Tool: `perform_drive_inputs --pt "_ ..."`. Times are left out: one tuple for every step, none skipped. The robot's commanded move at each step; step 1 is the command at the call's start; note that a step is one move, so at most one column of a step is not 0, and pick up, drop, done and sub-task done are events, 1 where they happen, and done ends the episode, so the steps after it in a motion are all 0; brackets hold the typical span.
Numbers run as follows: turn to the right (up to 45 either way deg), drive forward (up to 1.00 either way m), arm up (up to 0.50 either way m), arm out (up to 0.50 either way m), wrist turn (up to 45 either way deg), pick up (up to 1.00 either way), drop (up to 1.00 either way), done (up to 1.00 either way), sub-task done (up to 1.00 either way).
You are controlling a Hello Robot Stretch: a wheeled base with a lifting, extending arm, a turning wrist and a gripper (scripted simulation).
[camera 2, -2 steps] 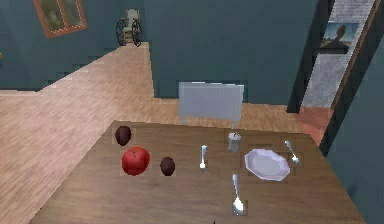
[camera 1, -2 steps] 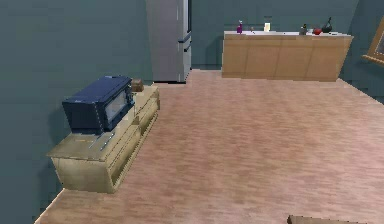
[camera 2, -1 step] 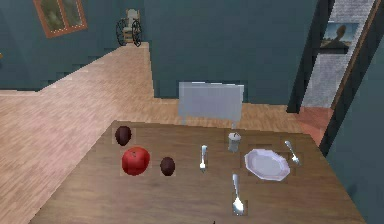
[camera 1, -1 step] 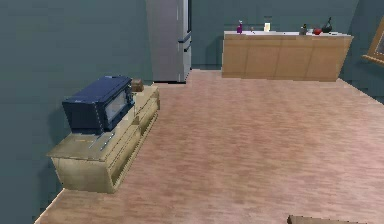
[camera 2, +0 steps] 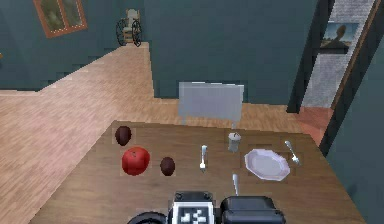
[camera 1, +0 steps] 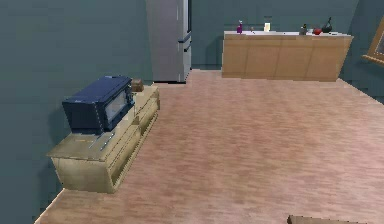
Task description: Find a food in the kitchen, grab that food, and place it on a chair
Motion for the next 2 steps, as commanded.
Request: perform_drive_inputs --pt "0.0 0.00 0.00 0.32 0.0 0.00 0.00 0.00 0.00" --pt "0.0 0.00 0.00 0.00 45.0 0.00 0.00 0.00 0.00"
